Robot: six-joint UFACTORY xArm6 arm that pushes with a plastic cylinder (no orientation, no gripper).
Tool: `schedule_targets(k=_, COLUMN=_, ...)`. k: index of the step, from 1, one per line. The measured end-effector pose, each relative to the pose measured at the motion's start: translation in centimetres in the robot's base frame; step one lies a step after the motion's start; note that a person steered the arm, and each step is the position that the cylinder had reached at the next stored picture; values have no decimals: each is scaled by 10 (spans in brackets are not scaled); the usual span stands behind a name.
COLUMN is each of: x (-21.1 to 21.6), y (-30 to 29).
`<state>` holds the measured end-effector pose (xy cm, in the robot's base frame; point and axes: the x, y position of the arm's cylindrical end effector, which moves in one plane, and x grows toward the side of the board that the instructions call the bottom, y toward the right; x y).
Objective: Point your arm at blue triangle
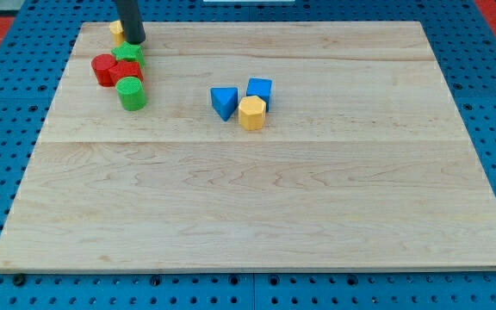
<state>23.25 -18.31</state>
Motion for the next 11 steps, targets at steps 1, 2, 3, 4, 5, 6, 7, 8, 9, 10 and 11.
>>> schedule_targets(k=1, x=0, y=8)
schedule_targets(k=2, x=0, y=27)
schedule_targets(k=3, x=0, y=42)
schedule_targets(k=4, x=1, y=46)
schedule_targets(k=5, x=12, y=50)
schedule_targets(k=6, x=57, y=57)
schedule_targets(k=7, x=85, y=43)
schedule_targets(k=8, x=127, y=56)
schedule_targets(k=9, x=160, y=75)
schedule_targets(k=10, x=161, y=144)
schedule_targets(k=11, x=162, y=158)
